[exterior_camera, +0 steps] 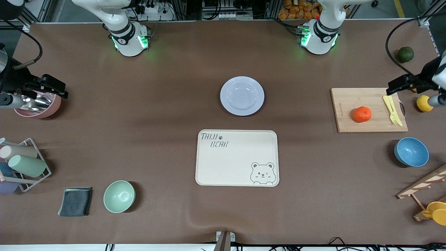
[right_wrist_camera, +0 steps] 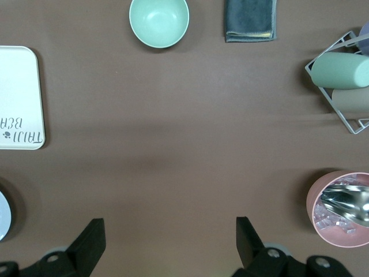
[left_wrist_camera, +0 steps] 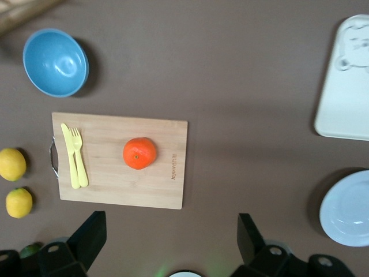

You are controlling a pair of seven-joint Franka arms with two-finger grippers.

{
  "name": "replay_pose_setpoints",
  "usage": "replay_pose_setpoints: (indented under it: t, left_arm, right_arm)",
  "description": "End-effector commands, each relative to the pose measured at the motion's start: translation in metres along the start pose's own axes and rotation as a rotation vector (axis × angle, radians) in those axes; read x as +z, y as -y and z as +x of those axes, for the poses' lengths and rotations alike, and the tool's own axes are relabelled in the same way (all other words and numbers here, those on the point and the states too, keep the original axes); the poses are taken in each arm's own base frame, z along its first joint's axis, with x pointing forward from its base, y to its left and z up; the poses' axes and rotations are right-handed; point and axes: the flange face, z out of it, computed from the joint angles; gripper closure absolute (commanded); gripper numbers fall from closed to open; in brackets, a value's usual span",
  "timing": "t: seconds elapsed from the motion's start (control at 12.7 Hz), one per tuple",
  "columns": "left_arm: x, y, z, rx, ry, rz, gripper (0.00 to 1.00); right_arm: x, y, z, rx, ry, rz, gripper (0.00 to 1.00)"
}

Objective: Place orange and plate with both arms
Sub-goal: 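Reach the left gripper toward the orange on the cutting board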

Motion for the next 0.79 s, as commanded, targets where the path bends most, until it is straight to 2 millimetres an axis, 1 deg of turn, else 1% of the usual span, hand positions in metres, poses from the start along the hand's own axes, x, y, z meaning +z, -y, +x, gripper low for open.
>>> replay_pose_setpoints:
  t: [0.0,0.08,0.16,0.24,0.39,0.47,0.63,0.71]
  left_arm:
    - [0.052,0.023,-0.007,-0.030,-0.003,-0.022,0.00]
    - [0.077,0.031,-0.012,-0.044,0.002,-0.023,0.00]
    - [0.100,0.044,-0.016,-0.066,0.006,-0.026,0.00]
    - [0.124,0.049,-0.019,-0.056,-0.003,-0.019,0.00]
    - [0.169,0.078,-0.026,-0.041,-0.021,-0.023,0.00]
    - [0.187,0.078,-0.028,-0.037,-0.026,-0.024,0.00]
    - [0.217,0.082,-0.029,-0.038,-0.024,-0.021,0.00]
    - [0.232,0.082,-0.031,-0.038,-0.030,-0.019,0.00]
  right_arm:
    - [0.014,0.002,0.004,-0.008,0.031,0.022,0.00]
    - [0.021,0.002,0.007,-0.003,0.047,0.025,0.00]
    - [0.026,0.001,0.010,-0.006,0.056,0.042,0.00]
    - [0.035,0.000,0.014,-0.002,0.072,0.065,0.00]
    - [0.044,0.007,0.016,0.003,0.093,0.078,0.00]
    - [0.050,0.009,0.016,0.003,0.104,0.085,0.00]
    - [0.065,0.010,0.019,0.009,0.138,0.140,0.00]
    - [0.073,0.012,0.018,0.007,0.155,0.140,0.00]
